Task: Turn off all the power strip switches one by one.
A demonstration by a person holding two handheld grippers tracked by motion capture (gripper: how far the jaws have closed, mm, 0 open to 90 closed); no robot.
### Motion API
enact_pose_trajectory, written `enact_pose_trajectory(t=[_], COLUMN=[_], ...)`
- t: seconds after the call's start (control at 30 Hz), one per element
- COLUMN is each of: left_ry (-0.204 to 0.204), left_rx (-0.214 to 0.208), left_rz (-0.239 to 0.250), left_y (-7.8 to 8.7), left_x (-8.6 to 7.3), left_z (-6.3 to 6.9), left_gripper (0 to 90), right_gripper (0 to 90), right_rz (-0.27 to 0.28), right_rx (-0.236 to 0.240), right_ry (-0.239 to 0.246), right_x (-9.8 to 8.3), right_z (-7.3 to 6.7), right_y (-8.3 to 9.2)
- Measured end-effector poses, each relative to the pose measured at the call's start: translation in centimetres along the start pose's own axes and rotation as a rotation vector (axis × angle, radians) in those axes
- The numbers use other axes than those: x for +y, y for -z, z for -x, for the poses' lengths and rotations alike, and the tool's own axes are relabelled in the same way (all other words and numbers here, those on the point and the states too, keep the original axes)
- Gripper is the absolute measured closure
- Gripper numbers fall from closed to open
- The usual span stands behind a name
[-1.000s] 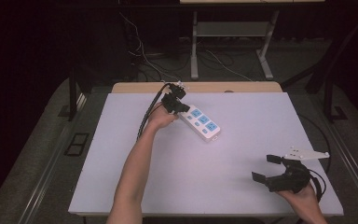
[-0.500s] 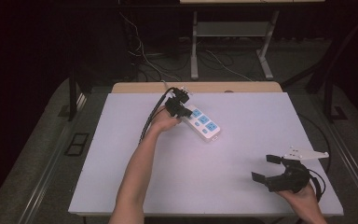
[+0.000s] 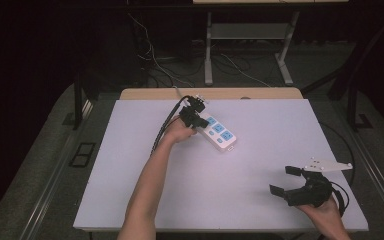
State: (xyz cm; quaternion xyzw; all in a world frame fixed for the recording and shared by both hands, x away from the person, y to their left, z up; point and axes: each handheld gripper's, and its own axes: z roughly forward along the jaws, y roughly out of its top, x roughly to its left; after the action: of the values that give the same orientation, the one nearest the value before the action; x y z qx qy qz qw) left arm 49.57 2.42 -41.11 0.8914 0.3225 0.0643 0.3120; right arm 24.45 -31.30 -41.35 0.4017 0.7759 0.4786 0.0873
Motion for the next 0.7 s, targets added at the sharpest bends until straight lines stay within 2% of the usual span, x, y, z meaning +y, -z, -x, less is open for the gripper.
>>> enact_pose_trajectory(t=[0.13, 0.57, 0.7], left_ry=[0.017, 0.002, 0.018], left_rx=[-0.012, 0.004, 0.0], left_rz=[0.007, -0.003, 0.004], left_y=[-0.05, 0.21, 0.2], left_x=[-0.03, -0.09, -0.15], left_z=[-0.24, -0.29, -0.38], left_gripper=[89.6, 89.5, 89.6], right_gripper=[0.8, 0.8, 0.8], right_rz=[-0.001, 0.001, 0.003], right_rx=[-0.001, 0.0, -0.001], right_ry=[0.001, 0.001, 0.001], right_x=[-0.03, -0.06, -0.04], right_z=[-0.01, 0.1, 0.08], right_y=[0.08, 0.13, 0.16])
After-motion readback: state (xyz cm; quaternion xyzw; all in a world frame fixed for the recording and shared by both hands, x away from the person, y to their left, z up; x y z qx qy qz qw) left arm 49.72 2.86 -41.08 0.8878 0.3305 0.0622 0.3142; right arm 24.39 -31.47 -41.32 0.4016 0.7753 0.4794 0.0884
